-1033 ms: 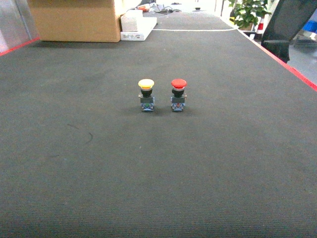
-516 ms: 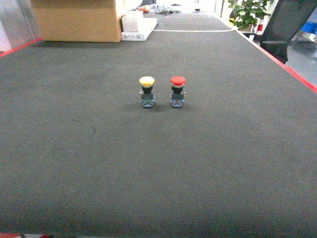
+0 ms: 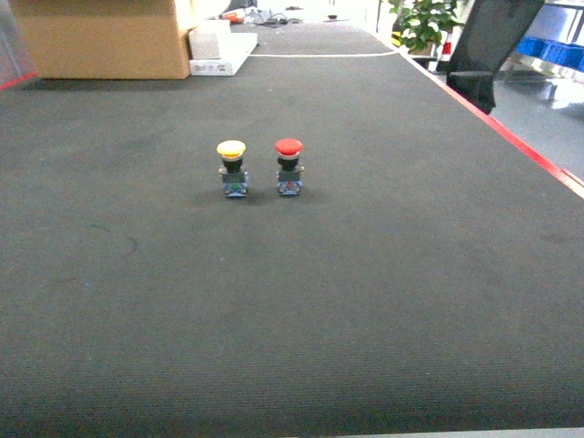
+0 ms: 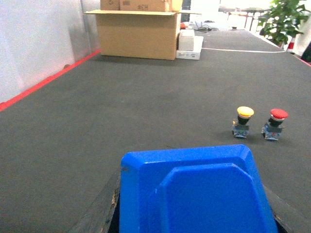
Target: Pick blue part to blue bin on bottom shelf
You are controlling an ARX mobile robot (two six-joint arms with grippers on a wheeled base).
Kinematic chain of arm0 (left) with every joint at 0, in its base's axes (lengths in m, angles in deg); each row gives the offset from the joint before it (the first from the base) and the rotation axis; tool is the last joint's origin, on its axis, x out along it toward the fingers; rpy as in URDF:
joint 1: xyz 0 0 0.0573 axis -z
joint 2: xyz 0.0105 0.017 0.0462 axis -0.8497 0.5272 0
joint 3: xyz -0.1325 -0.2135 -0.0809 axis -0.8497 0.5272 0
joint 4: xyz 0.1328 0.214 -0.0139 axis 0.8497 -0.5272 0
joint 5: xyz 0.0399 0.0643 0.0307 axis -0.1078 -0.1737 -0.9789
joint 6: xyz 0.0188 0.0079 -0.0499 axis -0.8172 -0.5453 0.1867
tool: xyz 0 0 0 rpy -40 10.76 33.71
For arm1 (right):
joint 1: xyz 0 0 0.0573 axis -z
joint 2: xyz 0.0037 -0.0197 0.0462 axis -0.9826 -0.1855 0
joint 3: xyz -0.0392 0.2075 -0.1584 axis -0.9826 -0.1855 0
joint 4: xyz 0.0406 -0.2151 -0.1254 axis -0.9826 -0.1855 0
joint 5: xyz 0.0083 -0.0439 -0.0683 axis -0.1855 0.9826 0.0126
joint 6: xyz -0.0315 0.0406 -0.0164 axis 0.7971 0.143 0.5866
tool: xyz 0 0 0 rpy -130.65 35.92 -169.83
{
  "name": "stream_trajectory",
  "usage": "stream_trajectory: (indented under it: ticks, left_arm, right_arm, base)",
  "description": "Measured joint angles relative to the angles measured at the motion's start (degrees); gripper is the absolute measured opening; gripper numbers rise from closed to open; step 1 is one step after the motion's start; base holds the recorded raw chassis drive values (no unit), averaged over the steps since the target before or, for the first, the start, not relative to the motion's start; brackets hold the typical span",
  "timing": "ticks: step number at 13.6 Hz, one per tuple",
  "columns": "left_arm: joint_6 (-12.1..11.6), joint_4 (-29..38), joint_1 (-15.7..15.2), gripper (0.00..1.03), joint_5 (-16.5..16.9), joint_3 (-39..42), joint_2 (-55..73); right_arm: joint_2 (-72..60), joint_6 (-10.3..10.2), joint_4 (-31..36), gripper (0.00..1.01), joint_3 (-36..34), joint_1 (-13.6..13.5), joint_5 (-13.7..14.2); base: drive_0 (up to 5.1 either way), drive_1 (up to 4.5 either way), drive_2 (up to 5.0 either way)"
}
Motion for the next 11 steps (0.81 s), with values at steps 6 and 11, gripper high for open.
stream_trajectory:
  ticks: [6, 11]
  left_arm:
    - [0.00, 0.04, 0.02, 0.44, 0.00, 0.00, 0.00]
    - [0.00, -0.04, 0.07, 0.44, 0.20, 0.00, 0.02]
  right_arm:
    - [0.00, 0.00, 0.02, 0.98, 0.00, 0.00, 0.02]
    - [0.00, 0.02, -0.02, 0.98, 0.00, 0.00, 0.04]
  base:
    - [0.1, -3.77, 4.0]
    - [0.1, -3.77, 4.0]
